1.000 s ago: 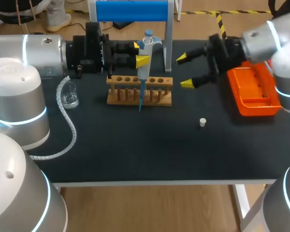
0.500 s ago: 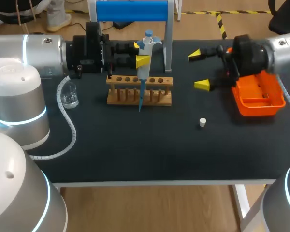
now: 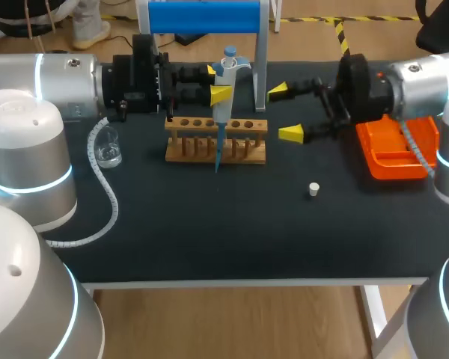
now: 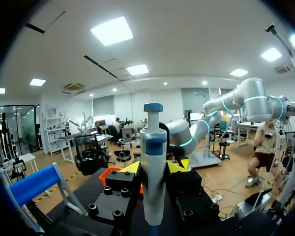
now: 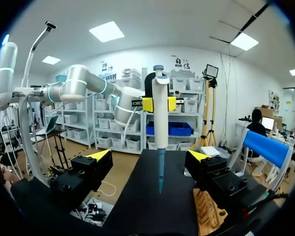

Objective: Invert the test tube, pick up the pipette, mount the tip to pipette, aspirate from beaker and dispense into the tube, eject the tip, return the pipette, and cap with the stopper.

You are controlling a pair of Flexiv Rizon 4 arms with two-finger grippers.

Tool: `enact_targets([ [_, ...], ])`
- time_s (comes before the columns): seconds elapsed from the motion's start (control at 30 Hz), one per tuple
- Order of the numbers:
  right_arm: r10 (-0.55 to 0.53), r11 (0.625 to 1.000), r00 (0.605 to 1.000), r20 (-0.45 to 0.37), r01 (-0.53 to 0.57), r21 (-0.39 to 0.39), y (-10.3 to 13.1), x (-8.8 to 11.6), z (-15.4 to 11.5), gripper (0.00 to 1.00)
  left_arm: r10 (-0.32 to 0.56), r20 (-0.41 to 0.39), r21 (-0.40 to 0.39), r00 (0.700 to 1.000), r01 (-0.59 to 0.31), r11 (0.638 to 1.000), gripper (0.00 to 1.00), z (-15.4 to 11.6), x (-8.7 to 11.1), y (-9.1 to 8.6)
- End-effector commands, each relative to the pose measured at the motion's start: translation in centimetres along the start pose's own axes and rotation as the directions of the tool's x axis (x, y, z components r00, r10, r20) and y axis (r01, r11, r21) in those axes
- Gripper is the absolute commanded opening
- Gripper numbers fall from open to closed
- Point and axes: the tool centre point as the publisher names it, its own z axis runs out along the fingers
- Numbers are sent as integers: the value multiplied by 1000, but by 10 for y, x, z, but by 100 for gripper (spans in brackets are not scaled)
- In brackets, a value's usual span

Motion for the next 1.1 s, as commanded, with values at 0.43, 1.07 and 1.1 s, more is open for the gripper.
enact_targets([
  [0.43,-10,997,1000,18,12,-82,18,-2,47,100,1,-2,2,1000,-1,1000,0,0,-1,0],
  [1.07,49,999,999,4,-49,-4,21,-21,87,100,1,-2,2,1000,-1,1000,0,0,-1,0],
  [1.1,45,999,999,4,-45,-5,21,-23,88,100,1,-2,2,1000,-1,1000,0,0,-1,0],
])
